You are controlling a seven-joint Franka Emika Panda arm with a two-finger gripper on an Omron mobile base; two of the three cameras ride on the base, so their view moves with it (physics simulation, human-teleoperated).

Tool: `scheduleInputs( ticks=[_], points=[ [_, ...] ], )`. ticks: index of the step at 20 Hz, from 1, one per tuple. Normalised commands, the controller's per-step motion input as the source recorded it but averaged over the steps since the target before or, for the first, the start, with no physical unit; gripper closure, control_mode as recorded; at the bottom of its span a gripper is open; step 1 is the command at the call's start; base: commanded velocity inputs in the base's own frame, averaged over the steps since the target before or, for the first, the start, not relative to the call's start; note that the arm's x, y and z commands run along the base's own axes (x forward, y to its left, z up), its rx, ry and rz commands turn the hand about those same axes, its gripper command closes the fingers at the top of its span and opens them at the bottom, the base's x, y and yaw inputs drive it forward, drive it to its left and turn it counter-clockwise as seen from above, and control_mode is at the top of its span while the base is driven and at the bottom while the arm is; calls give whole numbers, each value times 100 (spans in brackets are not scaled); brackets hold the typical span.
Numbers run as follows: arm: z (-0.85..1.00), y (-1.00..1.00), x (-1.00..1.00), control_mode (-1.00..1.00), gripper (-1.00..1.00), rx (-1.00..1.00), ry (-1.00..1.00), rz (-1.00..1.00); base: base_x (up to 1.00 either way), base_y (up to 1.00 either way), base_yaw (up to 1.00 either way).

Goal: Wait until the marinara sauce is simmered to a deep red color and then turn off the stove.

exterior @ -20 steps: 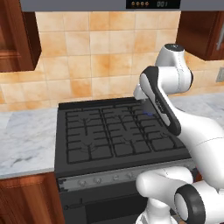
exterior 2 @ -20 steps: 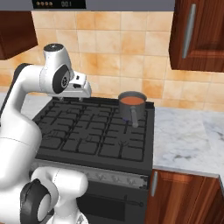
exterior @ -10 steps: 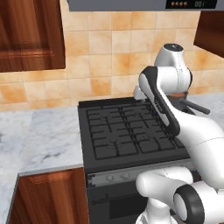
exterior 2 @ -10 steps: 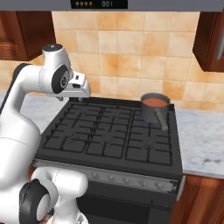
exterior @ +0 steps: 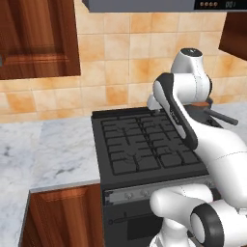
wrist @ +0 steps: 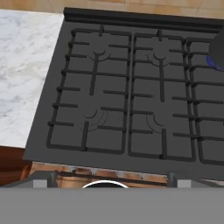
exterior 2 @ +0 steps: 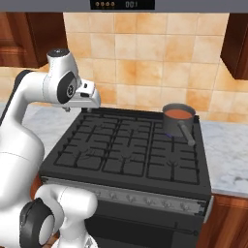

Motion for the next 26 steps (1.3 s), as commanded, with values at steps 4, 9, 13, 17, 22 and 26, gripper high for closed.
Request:
scheduleInputs(
  ticks=[4, 9, 13, 17, 22, 26],
  points=[
    [0, 0, 0, 100, -100, 0, 0, 0, 0, 33, 0],
    [0, 0, 0, 100, -100, 0, 0, 0, 0, 26, 0],
    [0, 0, 0, 100, -100, 0, 0, 0, 0, 20, -3],
    [0, 0, 0, 100, -100, 0, 0, 0, 0, 11, -7],
    [0, 0, 0, 100, -100, 0, 0, 0, 0, 3, -8],
    [0, 0, 0, 100, -100, 0, 0, 0, 0, 4, -2]
  ],
)
